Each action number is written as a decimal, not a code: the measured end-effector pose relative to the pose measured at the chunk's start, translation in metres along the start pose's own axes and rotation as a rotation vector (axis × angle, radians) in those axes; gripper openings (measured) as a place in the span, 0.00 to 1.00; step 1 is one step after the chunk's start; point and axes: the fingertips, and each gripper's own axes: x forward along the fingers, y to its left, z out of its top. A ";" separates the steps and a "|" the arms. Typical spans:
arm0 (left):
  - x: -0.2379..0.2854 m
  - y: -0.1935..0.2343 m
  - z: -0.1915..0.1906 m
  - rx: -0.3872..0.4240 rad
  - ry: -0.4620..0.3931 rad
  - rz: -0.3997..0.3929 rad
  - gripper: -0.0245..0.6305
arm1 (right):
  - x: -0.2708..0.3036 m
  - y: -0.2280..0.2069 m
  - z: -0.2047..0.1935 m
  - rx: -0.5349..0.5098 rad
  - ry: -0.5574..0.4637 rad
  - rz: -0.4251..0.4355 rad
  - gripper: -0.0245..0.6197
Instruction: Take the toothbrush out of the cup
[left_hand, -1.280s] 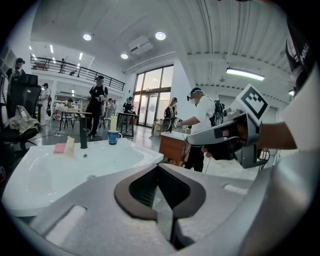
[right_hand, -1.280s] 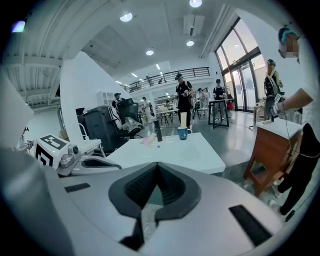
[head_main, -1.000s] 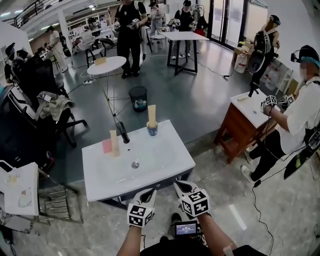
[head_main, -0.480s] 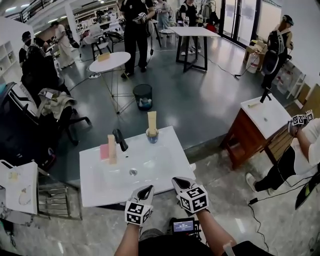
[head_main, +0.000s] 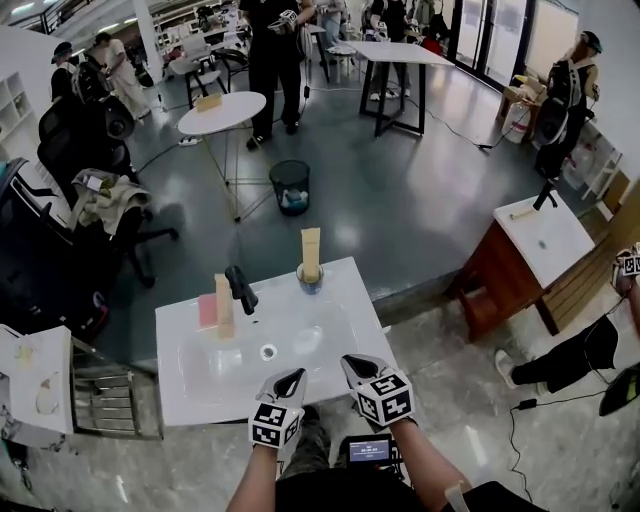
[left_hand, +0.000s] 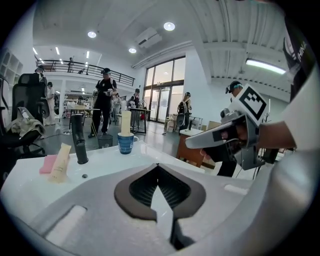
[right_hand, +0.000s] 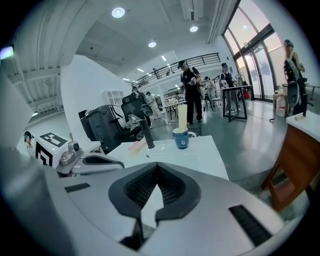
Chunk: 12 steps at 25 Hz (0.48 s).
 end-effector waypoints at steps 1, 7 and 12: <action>0.006 0.005 0.004 0.001 -0.003 -0.008 0.05 | 0.005 -0.003 0.003 0.003 0.002 -0.007 0.05; 0.045 0.040 0.037 0.025 -0.025 -0.064 0.05 | 0.037 -0.029 0.042 0.015 -0.013 -0.064 0.05; 0.069 0.071 0.057 0.038 -0.030 -0.100 0.05 | 0.065 -0.039 0.069 0.021 -0.025 -0.095 0.05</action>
